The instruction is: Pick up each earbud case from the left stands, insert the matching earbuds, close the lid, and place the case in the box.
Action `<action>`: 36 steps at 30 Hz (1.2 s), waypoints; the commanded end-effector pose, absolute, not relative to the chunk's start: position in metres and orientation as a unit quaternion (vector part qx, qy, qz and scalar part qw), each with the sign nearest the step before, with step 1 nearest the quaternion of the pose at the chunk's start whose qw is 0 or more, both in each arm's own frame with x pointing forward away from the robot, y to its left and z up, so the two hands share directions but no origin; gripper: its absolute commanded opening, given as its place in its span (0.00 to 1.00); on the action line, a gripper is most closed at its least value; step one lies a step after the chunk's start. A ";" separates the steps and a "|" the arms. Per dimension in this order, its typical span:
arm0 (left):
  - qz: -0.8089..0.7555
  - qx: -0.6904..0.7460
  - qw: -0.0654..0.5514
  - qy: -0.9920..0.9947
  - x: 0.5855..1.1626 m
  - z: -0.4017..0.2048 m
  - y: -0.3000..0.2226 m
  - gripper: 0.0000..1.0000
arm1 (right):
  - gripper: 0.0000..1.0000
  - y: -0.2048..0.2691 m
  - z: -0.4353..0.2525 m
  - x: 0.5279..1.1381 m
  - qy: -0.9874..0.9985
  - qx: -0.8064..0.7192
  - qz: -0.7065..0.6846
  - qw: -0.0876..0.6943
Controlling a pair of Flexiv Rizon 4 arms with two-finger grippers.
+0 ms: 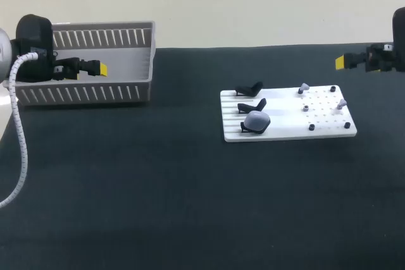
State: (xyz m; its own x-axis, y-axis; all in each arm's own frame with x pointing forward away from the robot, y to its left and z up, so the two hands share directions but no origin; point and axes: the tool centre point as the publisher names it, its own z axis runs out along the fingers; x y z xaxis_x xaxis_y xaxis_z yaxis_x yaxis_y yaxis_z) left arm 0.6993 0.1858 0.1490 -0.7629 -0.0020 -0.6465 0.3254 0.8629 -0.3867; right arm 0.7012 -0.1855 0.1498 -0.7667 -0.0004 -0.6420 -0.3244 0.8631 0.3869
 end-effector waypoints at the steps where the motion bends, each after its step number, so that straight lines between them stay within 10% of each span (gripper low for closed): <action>1: -0.243 0.088 0.331 0.908 0.700 0.150 0.185 1.00 | 1.00 -0.186 0.150 0.701 0.907 -0.090 0.246 0.330; 36: -0.341 0.255 0.377 0.823 0.689 0.162 0.150 1.00 | 1.00 -0.186 0.150 0.701 0.907 -0.090 0.246 0.330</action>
